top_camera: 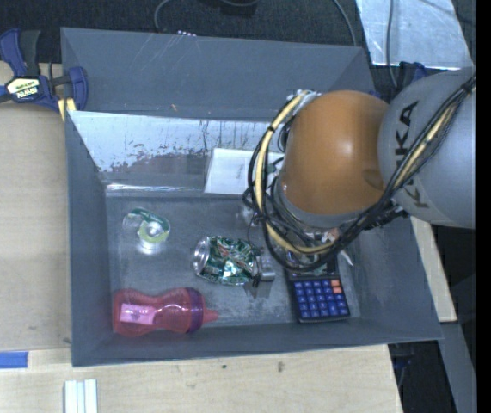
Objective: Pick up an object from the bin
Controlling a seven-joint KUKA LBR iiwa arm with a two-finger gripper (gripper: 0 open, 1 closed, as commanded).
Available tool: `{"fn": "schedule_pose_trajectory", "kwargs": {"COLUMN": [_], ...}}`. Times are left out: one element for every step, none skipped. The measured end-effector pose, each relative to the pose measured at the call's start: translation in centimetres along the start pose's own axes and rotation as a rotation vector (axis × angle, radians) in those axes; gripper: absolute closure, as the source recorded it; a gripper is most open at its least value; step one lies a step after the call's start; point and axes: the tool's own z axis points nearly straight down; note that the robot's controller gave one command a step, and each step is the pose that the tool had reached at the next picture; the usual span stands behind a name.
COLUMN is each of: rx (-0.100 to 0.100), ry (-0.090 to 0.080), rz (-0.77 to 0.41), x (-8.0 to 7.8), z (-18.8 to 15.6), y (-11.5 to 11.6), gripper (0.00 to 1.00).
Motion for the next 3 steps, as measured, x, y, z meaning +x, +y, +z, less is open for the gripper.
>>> {"fn": "schedule_pose_trajectory", "kwargs": {"rx": [-0.001, -0.002, 0.002], "ry": [-0.008, -0.015, 0.011], "rz": [0.002, 0.008, 0.013], "x": [-0.2, -1.4, -0.8], "z": [-0.4, 3.5, 3.7], "y": [0.0, -0.5, -0.7], "gripper": [0.00, 0.00, 0.00]}}
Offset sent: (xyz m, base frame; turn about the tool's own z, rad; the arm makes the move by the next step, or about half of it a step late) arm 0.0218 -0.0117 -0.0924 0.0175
